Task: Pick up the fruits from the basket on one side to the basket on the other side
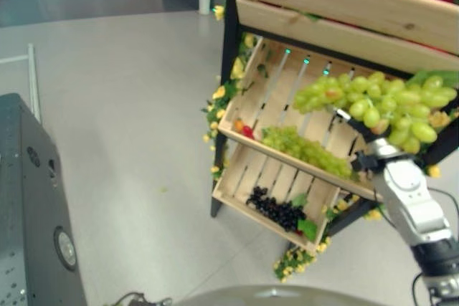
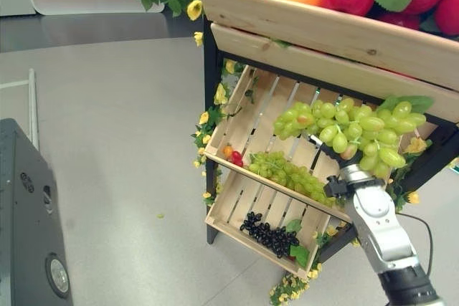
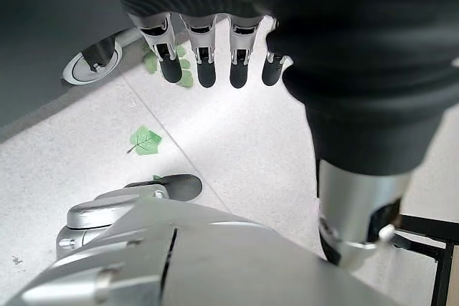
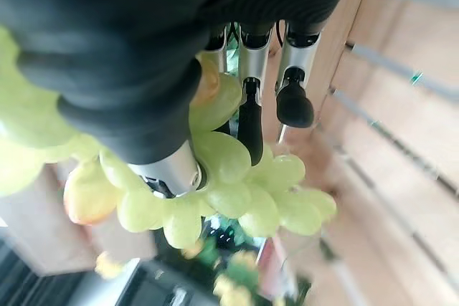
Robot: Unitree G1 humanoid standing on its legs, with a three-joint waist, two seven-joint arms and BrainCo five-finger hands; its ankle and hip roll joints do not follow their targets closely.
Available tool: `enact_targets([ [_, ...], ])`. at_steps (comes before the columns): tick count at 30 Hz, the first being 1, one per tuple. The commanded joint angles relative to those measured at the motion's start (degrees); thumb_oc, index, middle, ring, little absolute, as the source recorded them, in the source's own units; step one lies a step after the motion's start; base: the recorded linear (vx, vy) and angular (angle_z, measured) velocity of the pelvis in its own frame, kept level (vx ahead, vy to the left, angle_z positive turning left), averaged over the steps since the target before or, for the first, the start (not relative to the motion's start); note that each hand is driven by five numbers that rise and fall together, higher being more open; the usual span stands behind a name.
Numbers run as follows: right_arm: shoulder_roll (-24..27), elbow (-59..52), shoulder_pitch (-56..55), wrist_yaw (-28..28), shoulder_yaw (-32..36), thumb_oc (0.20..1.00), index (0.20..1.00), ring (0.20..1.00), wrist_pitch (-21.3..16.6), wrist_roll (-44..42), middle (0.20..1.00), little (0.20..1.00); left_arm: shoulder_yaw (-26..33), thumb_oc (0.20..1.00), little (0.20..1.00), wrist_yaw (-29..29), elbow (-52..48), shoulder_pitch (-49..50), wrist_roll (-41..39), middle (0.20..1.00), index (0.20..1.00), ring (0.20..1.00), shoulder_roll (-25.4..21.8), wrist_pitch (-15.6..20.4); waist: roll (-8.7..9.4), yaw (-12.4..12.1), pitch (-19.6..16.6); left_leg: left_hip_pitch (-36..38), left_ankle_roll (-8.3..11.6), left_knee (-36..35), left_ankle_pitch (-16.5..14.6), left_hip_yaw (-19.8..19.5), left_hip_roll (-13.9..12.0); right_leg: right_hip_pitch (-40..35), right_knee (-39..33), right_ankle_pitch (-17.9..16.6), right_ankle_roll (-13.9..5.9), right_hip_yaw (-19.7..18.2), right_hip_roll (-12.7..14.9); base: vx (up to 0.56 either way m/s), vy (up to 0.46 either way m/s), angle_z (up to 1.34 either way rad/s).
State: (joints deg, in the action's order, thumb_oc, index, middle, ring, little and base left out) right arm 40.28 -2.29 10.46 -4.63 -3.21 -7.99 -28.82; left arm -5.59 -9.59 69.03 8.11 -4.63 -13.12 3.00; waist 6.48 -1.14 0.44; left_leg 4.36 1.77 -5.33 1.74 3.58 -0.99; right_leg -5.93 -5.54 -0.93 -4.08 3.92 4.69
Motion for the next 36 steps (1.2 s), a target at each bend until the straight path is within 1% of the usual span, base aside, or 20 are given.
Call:
enact_targets([
  [1, 4.46, 2.22, 8.14, -1.74, 0.78, 0.200, 0.200, 0.200, -1.94, -2.21, 0.200, 0.200, -4.13, 1.000, 1.000, 1.00, 4.68, -3.08, -0.99, 1.000, 1.000, 1.000, 2.34, -0.02, -0.10, -2.98, -0.65, 0.50, 0.57, 0.63, -4.28, -2.49, -2.36, -0.37, 0.84, 2.28, -3.87, 1.84, 1.59, 0.00, 0.000, 0.00],
  [5, 5.32, 9.49, 13.66, -2.57, -2.10, 0.200, 0.200, 0.200, -1.17, -2.08, 0.200, 0.200, -5.31, 1.000, 1.000, 1.57, 4.94, -3.13, -1.69, 1.000, 1.000, 1.000, 2.41, 0.01, -0.17, -3.50, -0.29, 0.24, 0.61, 0.70, -4.22, -2.68, -2.27, -0.28, 0.80, 2.31, -3.80, 2.06, 1.56, 0.00, 0.000, 0.00],
  [8, 5.53, 16.37, 18.91, -2.75, -5.60, 0.200, 0.200, 0.200, -0.24, -1.93, 0.200, 0.200, -6.47, 1.000, 1.000, 1.88, 4.98, -3.14, -2.00, 1.000, 1.000, 1.000, 2.37, 0.21, -0.13, -4.06, 0.04, -0.09, 0.73, 0.79, -4.09, -2.83, -2.34, -0.21, 0.72, 2.35, -3.73, 2.28, 1.55, 0.00, -0.001, 0.01],
  [10, 5.09, 23.17, 23.98, -3.05, -8.72, 0.200, 0.200, 0.200, 0.53, -1.90, 0.200, 0.200, -7.82, 1.000, 1.000, 2.24, 5.08, -3.22, -2.28, 1.000, 1.000, 1.000, 2.39, 0.20, -0.07, -4.54, 0.25, -0.34, 0.82, 0.78, -3.97, -3.12, -2.36, -0.09, 0.63, 2.34, -3.71, 2.41, 1.53, 0.01, -0.002, 0.06],
  [11, 5.09, 23.27, 24.13, -3.04, -8.83, 0.200, 0.200, 0.200, 0.49, -1.92, 0.200, 0.200, -7.77, 1.000, 1.000, 2.25, 5.09, -3.24, -2.28, 1.000, 1.000, 1.000, 2.42, 0.20, -0.09, -4.50, 0.27, -0.35, 0.82, 0.78, -3.97, -3.12, -2.36, -0.09, 0.63, 2.34, -3.71, 2.42, 1.53, 0.01, -0.003, 0.06],
  [12, 4.79, 26.89, 26.76, -3.00, -10.10, 0.200, 0.200, 0.200, 1.06, -1.72, 0.200, 0.200, -8.39, 1.000, 1.000, 2.33, 5.16, -3.29, -2.37, 1.000, 1.000, 1.000, 2.24, 0.20, 0.00, -4.85, 0.33, -0.59, 0.84, 0.78, -3.92, -3.30, -2.38, -0.03, 0.57, 2.38, -3.70, 2.55, 1.57, 0.01, -0.003, 0.03],
  [13, 4.79, 27.00, 26.90, -2.98, -10.19, 0.200, 0.200, 0.200, 1.03, -1.74, 0.200, 0.200, -8.34, 1.000, 1.000, 2.33, 5.16, -3.31, -2.37, 1.000, 1.000, 1.000, 2.28, 0.20, -0.02, -4.80, 0.34, -0.60, 0.84, 0.79, -3.91, -3.31, -2.38, -0.02, 0.58, 2.38, -3.70, 2.56, 1.57, 0.00, -0.005, 0.04],
  [14, 4.35, 31.20, 29.94, -3.62, -11.50, 0.200, 0.200, 0.200, 1.38, -1.14, 0.200, 0.200, -8.88, 1.000, 1.000, 2.40, 5.34, -3.32, -2.40, 1.000, 1.000, 1.000, 2.21, 0.24, -0.02, -5.21, 0.50, -0.90, 0.83, 0.78, -3.84, -3.47, -2.29, 0.16, 0.56, 2.34, -3.68, 2.70, 1.55, 0.00, 0.000, 0.04],
  [19, 4.02, 38.00, 35.39, -4.17, -13.59, 0.200, 0.200, 0.200, 2.41, 0.56, 0.200, 0.200, -9.14, 1.000, 1.000, 2.36, 6.02, -3.94, -2.69, 1.000, 1.000, 1.000, 1.96, 0.29, -0.14, -5.68, 1.05, -1.91, 0.88, 0.80, -3.44, -3.86, -2.10, 0.75, 0.54, 2.31, -3.63, 2.96, 1.53, -0.01, 0.004, 0.04],
  [20, 4.02, 38.01, 35.41, -4.17, -13.60, 0.200, 0.200, 0.200, 2.41, 0.55, 0.200, 0.200, -9.13, 1.000, 1.000, 2.36, 6.02, -3.94, -2.69, 1.000, 1.000, 1.000, 1.96, 0.29, -0.15, -5.67, 1.05, -1.92, 0.88, 0.81, -3.44, -3.86, -2.10, 0.75, 0.55, 2.31, -3.63, 2.97, 1.53, -0.01, 0.002, 0.07],
  [21, 4.12, 38.64, 35.85, -3.92, -13.93, 1.000, 1.000, 1.000, 2.80, 1.18, 1.000, 1.000, -9.03, 1.000, 1.000, 2.31, 6.14, -3.93, -2.62, 1.000, 1.000, 1.000, 1.87, 0.19, -0.10, -5.75, 1.06, -1.97, 0.89, 0.77, -3.43, -4.05, -2.09, 0.62, 0.54, 2.42, -3.58, 3.11, 1.52, 0.02, 0.000, 0.07],
  [29, 4.48, 32.98, 32.81, -2.47, -13.11, 1.000, 1.000, 1.000, 2.24, 2.62, 1.000, 1.000, -8.92, 1.000, 1.000, 2.28, 6.52, -3.65, -1.61, 1.000, 1.000, 1.000, 1.98, 0.18, 0.11, -5.68, 0.58, -1.45, 0.92, 0.61, -3.66, -4.55, -2.06, -0.12, 0.54, 2.84, -3.50, 3.65, 1.64, 0.01, 0.001, 0.04],
  [36, 4.98, 30.97, 31.56, -1.75, -12.80, 1.000, 1.000, 1.000, 2.06, 2.43, 1.000, 1.000, -8.83, 1.000, 1.000, 2.53, 6.60, -3.84, -0.92, 1.000, 1.000, 1.000, 1.83, 0.05, 0.28, -5.36, 0.17, -1.02, 1.04, 0.50, -3.77, -4.38, -2.16, -0.25, 0.54, 2.88, -3.54, 3.55, 1.53, 0.00, 0.000, 0.00],
])
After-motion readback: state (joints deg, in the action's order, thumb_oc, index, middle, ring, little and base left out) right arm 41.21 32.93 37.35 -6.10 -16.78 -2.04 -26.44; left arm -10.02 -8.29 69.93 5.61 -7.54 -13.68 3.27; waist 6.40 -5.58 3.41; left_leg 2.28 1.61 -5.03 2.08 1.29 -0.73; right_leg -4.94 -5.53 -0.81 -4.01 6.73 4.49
